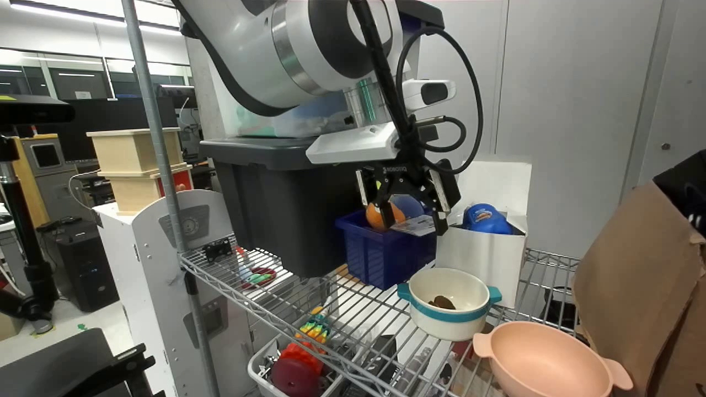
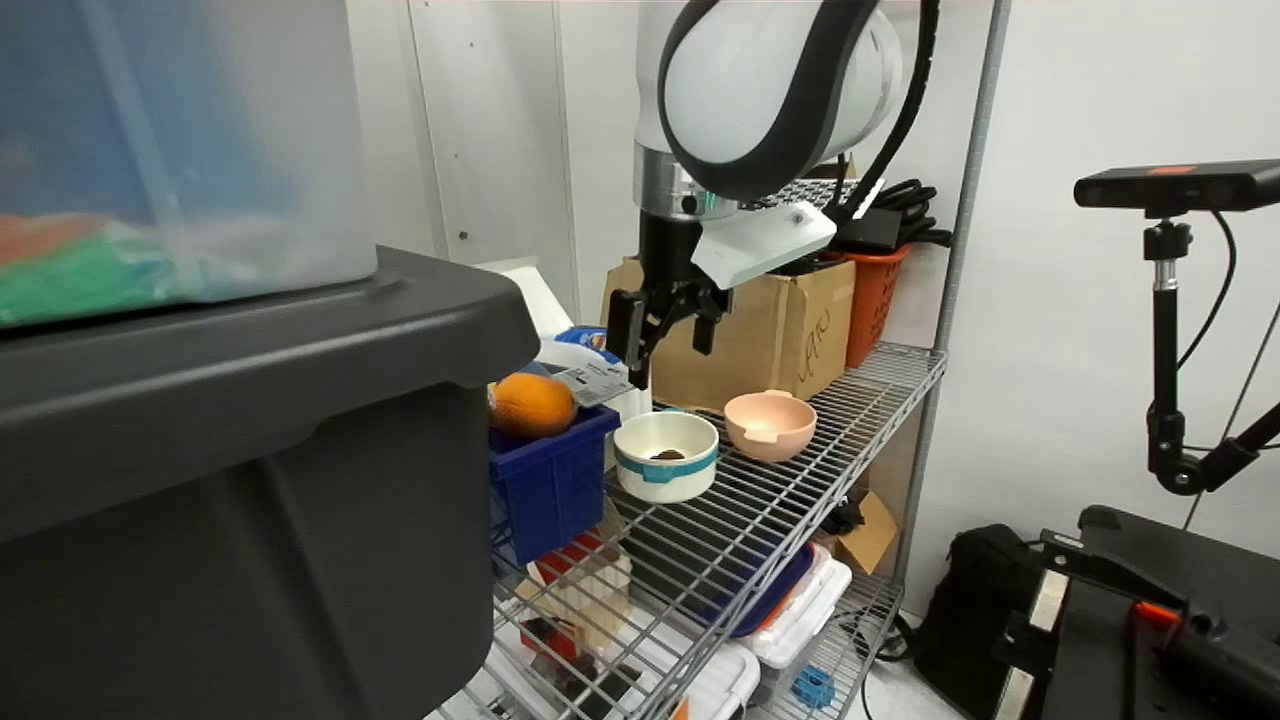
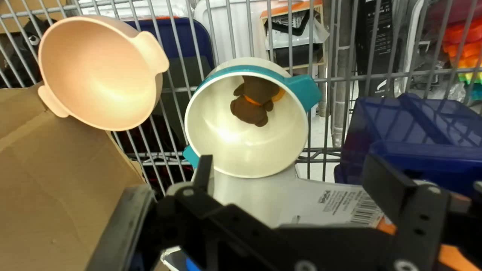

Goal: Put the sponges in the bowl

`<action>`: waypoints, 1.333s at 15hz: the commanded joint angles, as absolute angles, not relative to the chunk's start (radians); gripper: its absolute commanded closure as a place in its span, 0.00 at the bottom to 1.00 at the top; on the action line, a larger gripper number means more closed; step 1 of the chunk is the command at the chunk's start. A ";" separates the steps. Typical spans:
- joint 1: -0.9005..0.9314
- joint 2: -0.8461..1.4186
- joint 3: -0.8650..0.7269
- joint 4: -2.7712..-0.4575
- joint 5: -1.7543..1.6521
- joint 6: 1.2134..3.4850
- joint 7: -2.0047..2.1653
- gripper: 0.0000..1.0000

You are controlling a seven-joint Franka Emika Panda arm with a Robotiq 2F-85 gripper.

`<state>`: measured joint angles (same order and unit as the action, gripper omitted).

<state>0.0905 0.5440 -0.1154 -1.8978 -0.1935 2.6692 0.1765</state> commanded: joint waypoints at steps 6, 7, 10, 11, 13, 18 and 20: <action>0.079 0.577 -0.100 -1.867 -0.142 2.694 0.207 0.00; 0.074 0.577 -0.092 -1.867 -0.125 2.690 0.204 0.00; 0.046 0.579 -0.052 -1.862 -0.051 2.667 0.184 0.00; 0.040 0.581 -0.043 -1.860 -0.031 2.665 0.181 0.00; 0.036 0.586 -0.037 -1.862 -0.010 2.677 0.182 0.00; 0.023 0.591 -0.024 -1.860 0.025 2.679 0.176 0.00; 0.019 0.601 -0.023 -1.853 0.034 2.678 0.176 0.00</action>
<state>0.0394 0.5815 -0.0414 -1.8794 -0.0035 2.6817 0.2022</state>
